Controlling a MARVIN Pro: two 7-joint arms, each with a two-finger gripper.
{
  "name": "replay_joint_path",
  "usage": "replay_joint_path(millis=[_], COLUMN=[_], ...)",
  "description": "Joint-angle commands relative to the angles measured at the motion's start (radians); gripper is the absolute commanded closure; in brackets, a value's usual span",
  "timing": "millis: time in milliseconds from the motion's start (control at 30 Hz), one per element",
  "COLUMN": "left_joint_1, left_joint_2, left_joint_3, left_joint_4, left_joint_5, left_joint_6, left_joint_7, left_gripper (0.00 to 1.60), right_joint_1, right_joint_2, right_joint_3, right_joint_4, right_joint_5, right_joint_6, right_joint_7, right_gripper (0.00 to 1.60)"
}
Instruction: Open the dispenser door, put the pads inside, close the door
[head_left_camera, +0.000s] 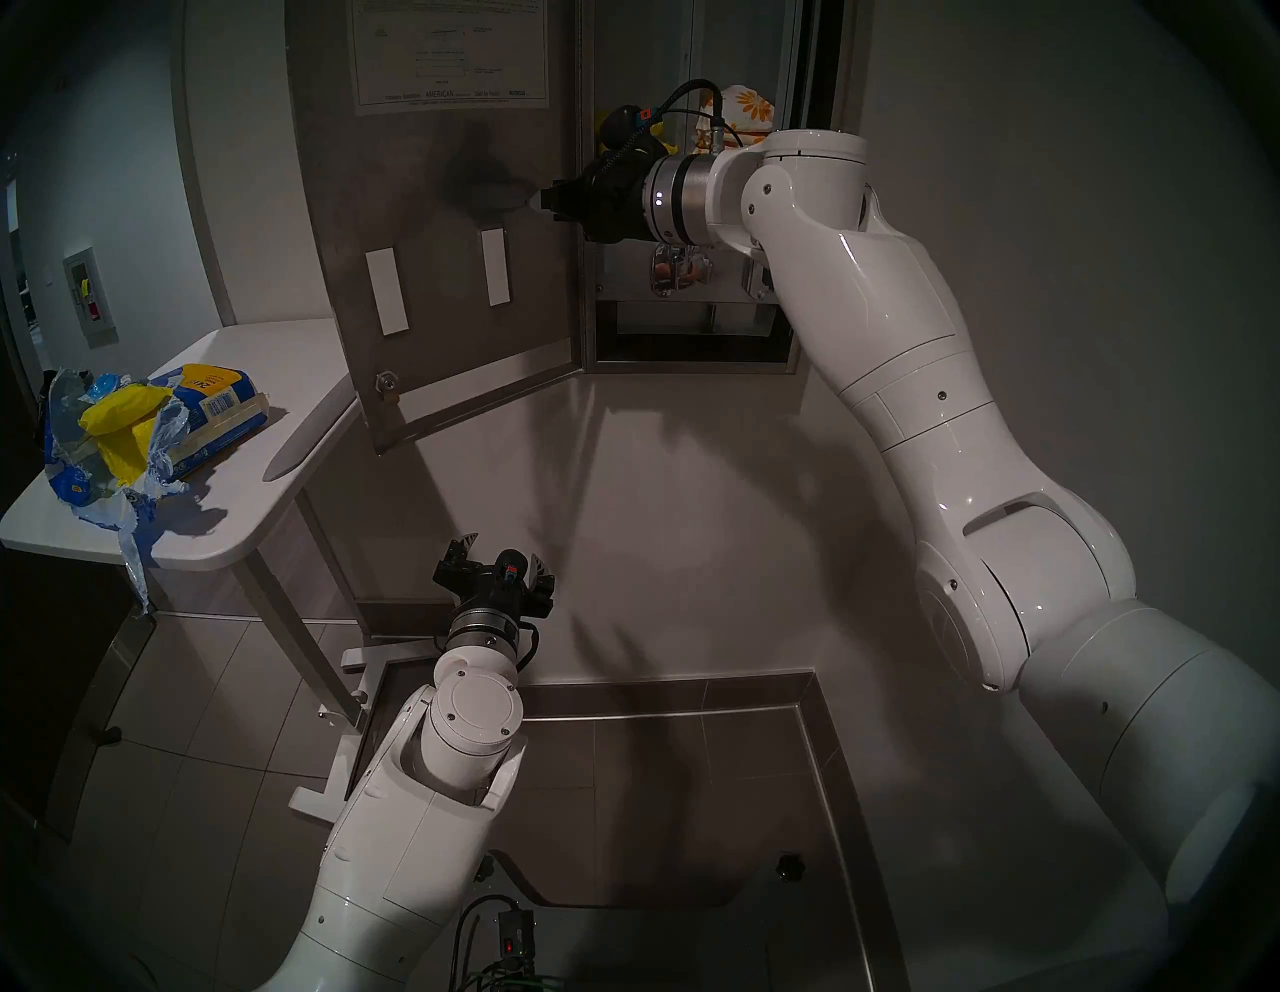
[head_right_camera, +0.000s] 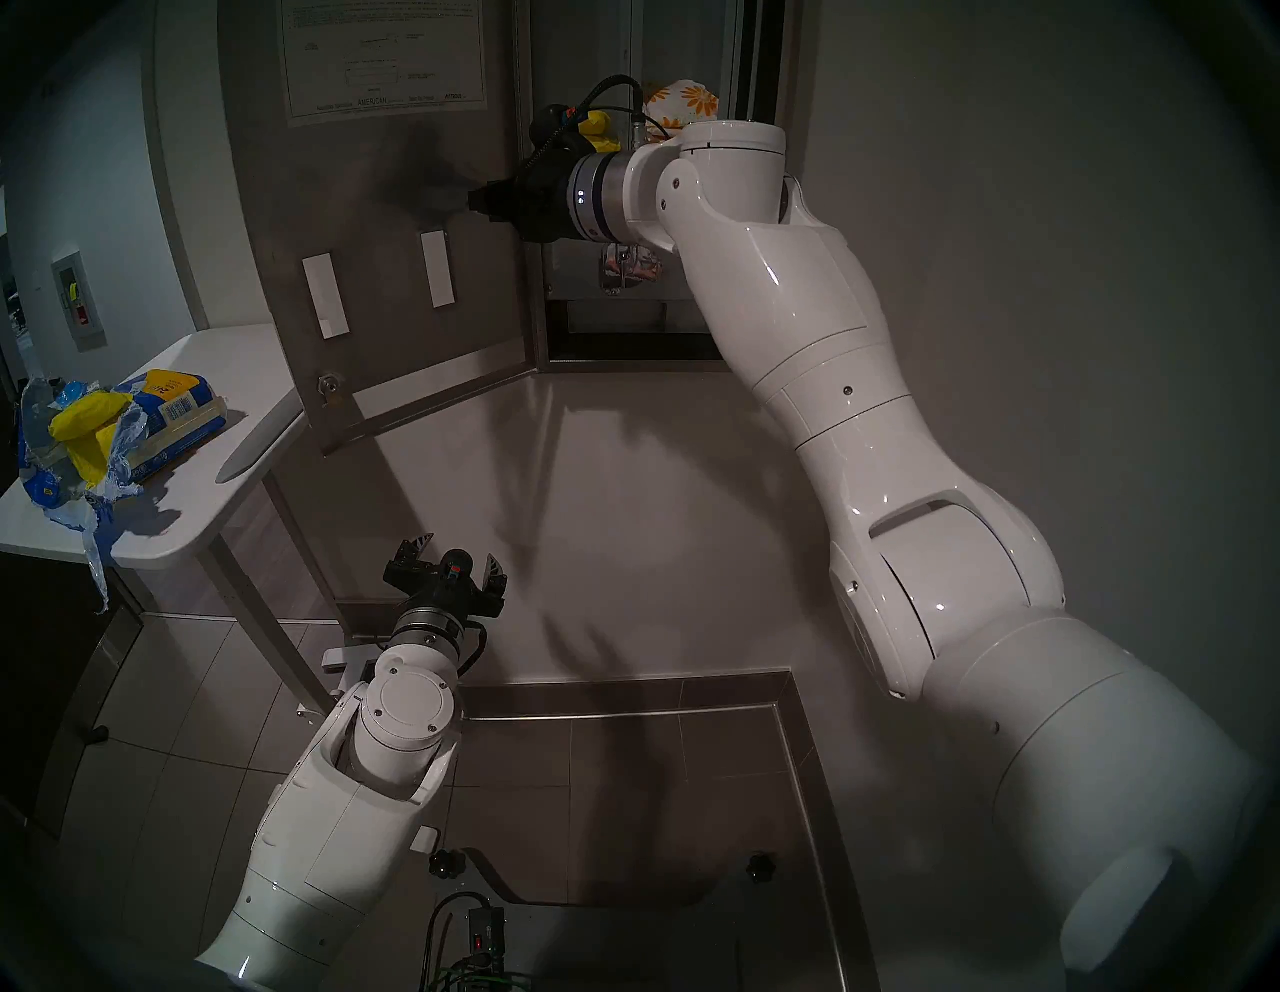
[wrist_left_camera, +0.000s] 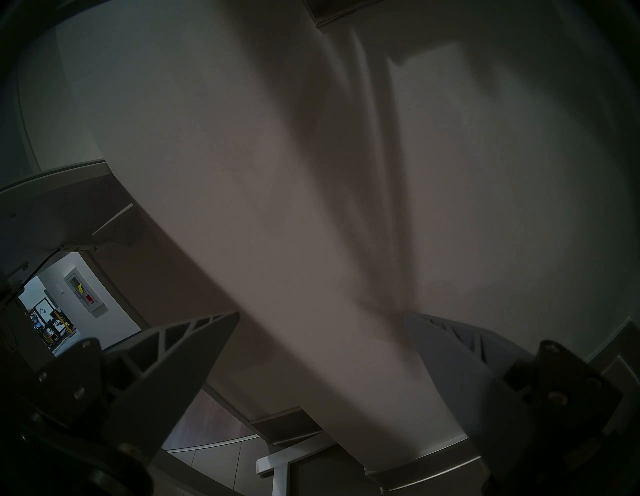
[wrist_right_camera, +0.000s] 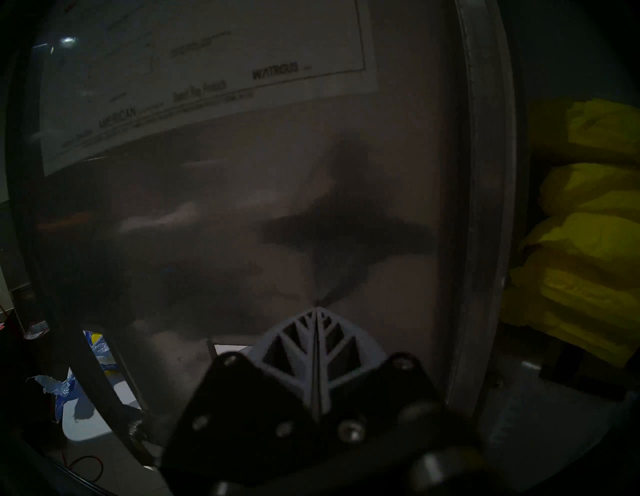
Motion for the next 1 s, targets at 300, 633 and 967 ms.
replay_joint_path(millis=[300,633,967], left_joint_1=[-0.024,-0.024,-0.025], left_joint_2=[0.000,0.000,0.000], left_joint_3=[-0.002,-0.002,-0.002], left_joint_4=[-0.033,-0.033,-0.031], left_joint_5=[0.002,0.002,0.002], left_joint_6=[-0.008,-0.008,-0.008], left_joint_7=[0.002,0.003,0.003], left_gripper=[0.00,0.00,0.00], right_joint_1=[-0.010,0.018,0.042], right_joint_2=[0.120,0.088,0.067], right_joint_3=[0.047,0.038,0.024], right_joint_4=[-0.114,-0.087,-0.129], right_joint_5=[0.001,0.023,0.051], right_joint_6=[0.005,-0.003,0.014], right_joint_7=[0.088,0.137,0.199], right_gripper=[1.60,1.60,1.60])
